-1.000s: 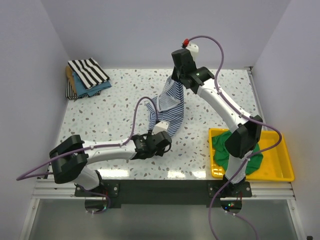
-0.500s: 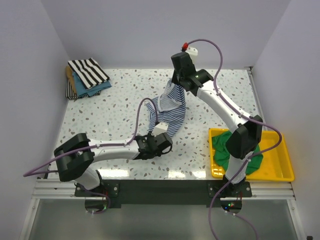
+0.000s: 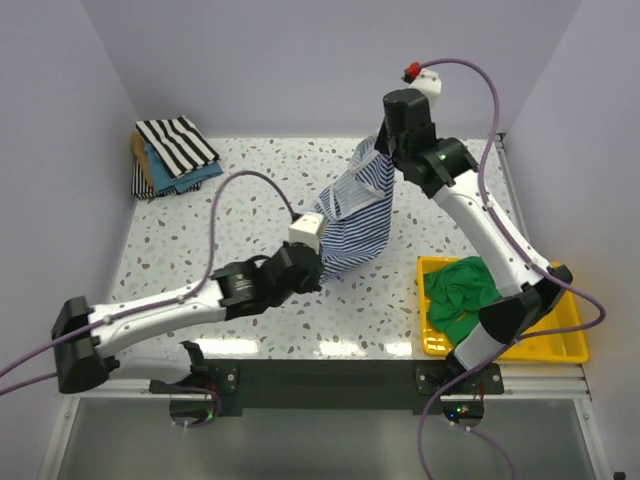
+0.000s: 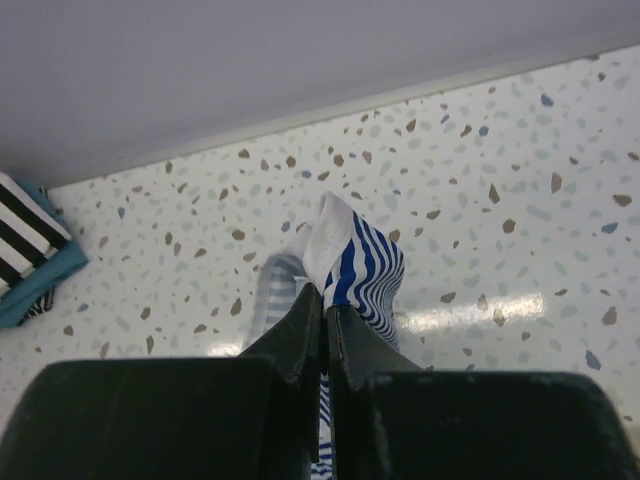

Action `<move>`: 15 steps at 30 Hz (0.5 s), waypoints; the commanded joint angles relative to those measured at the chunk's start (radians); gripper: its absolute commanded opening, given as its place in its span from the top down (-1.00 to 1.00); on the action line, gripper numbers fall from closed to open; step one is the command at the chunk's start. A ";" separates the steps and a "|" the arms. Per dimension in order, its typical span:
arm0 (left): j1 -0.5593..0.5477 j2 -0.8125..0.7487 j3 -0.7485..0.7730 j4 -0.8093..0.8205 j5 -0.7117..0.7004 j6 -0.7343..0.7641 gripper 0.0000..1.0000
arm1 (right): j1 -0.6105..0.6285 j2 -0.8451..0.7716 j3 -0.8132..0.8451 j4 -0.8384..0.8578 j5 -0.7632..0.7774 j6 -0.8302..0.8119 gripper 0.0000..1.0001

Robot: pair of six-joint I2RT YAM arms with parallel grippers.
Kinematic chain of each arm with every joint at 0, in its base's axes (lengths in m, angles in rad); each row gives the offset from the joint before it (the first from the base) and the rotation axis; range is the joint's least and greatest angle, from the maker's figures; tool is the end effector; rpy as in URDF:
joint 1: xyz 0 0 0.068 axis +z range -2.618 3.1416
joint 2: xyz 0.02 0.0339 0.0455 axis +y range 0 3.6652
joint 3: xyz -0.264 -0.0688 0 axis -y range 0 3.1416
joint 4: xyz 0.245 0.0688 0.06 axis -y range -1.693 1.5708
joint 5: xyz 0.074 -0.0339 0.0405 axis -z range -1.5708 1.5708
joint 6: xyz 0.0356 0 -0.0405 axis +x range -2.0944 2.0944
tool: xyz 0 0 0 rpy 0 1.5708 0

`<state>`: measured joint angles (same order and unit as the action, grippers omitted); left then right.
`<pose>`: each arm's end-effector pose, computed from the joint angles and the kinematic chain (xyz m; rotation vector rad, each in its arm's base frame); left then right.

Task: Fold and stack the tank tops
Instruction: Flatten the tank top out

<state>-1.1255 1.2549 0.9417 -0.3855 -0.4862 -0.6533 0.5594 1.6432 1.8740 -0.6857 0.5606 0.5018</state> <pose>0.1314 -0.2368 0.2782 0.2671 2.1959 -0.4520 0.3130 0.1736 0.4455 0.2901 1.9327 0.1299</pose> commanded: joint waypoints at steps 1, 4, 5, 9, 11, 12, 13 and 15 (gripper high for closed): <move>0.078 -0.147 0.049 -0.021 -0.019 -0.015 1.00 | -0.006 -0.077 0.126 0.020 0.084 -0.077 1.00; 0.297 -0.209 -0.025 -0.018 0.099 -0.055 1.00 | -0.006 -0.010 0.169 0.052 0.055 -0.097 1.00; 0.369 -0.216 -0.052 -0.010 0.160 -0.074 1.00 | -0.006 0.022 0.195 0.057 0.048 -0.101 1.00; 0.686 -0.181 -0.202 0.115 0.359 -0.118 1.00 | -0.007 0.301 0.330 0.054 -0.020 -0.117 0.71; 0.746 -0.135 -0.268 0.183 0.451 -0.129 1.00 | -0.007 0.487 0.477 0.003 -0.076 -0.111 0.36; 0.774 -0.093 -0.286 0.200 0.462 -0.135 1.00 | -0.007 0.530 0.517 -0.041 -0.090 -0.106 0.25; 0.782 -0.077 -0.323 0.220 0.471 -0.140 1.00 | -0.009 0.585 0.554 -0.055 -0.115 -0.095 -0.02; 0.805 -0.048 -0.352 0.255 0.469 -0.143 1.00 | -0.007 0.586 0.545 -0.066 -0.123 -0.088 -0.23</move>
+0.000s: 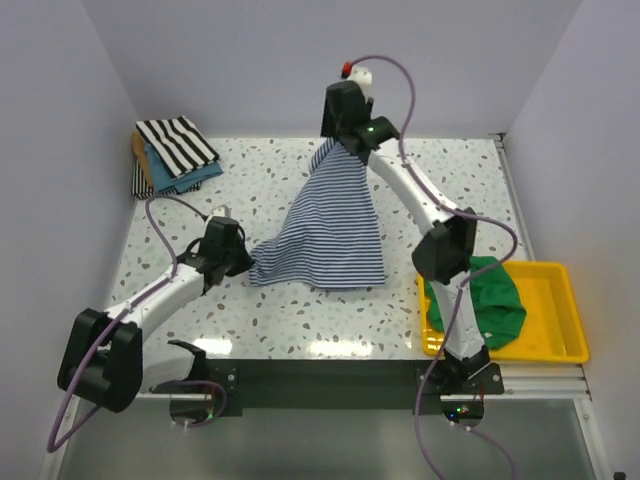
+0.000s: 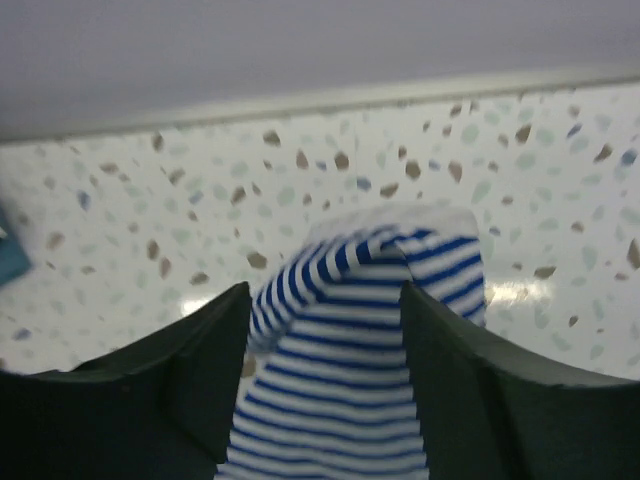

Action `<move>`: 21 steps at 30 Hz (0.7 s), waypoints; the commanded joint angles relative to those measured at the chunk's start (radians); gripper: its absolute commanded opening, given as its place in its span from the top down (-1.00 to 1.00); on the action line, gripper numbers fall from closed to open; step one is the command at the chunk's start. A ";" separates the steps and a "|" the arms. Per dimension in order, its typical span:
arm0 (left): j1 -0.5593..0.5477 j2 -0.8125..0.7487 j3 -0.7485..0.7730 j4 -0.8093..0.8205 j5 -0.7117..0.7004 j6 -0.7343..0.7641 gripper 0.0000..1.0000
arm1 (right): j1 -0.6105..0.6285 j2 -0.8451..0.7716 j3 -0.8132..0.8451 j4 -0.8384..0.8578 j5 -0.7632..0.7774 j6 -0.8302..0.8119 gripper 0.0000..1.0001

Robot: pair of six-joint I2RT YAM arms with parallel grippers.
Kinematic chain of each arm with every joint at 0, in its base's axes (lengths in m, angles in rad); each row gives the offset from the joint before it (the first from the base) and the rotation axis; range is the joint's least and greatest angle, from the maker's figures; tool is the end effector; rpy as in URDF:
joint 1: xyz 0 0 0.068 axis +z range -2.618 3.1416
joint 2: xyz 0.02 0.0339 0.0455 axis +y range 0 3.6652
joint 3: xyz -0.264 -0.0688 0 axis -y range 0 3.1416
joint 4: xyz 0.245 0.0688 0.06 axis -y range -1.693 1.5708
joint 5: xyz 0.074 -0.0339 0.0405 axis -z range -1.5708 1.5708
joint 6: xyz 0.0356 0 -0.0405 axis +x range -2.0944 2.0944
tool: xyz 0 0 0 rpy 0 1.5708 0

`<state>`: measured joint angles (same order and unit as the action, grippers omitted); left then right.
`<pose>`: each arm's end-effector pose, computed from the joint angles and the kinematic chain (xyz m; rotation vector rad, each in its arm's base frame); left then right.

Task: Fold and stack the tank tops
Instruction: Flatten the tank top out

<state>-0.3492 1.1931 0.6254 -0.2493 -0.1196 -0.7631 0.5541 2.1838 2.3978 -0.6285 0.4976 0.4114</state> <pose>0.2235 -0.0769 0.1980 -0.5521 2.3510 -0.3817 0.4298 0.2460 0.3977 0.1796 1.9270 0.1487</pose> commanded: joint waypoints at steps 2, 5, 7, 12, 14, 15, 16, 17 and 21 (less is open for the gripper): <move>0.042 0.016 -0.072 0.128 0.098 -0.030 1.00 | -0.002 -0.039 -0.100 -0.096 -0.056 0.001 -0.47; 0.078 -0.006 -0.099 0.128 0.094 -0.028 1.00 | -0.002 -0.184 -0.282 -0.051 -0.015 -0.006 -0.65; 0.093 -0.018 -0.099 0.119 0.095 -0.016 1.00 | -0.002 -0.260 -0.419 -0.069 -0.008 0.022 -0.67; 0.096 -0.039 -0.087 0.101 0.113 0.008 1.00 | -0.002 -0.555 -0.816 -0.059 -0.002 0.095 -0.59; 0.096 -0.047 -0.079 0.094 0.146 0.031 0.95 | -0.002 -0.636 -1.009 -0.051 -0.008 0.136 -0.50; 0.096 -0.055 -0.075 0.088 0.155 0.039 0.89 | -0.002 -0.701 -1.073 -0.013 -0.058 0.144 -0.47; 0.096 -0.059 -0.072 0.087 0.162 0.053 0.71 | -0.002 -0.734 -1.179 0.004 -0.076 0.159 -0.44; 0.095 -0.064 -0.070 0.068 0.166 0.057 0.60 | -0.002 -0.752 -1.221 0.012 -0.088 0.170 -0.43; 0.095 -0.093 -0.067 0.019 0.149 0.067 0.22 | -0.003 -0.792 -1.365 0.058 -0.139 0.198 -0.36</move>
<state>-0.2604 1.1393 0.5255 -0.2096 0.0223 -0.7208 0.5526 1.3506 1.1122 -0.6243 0.4160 0.5556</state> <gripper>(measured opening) 0.373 0.692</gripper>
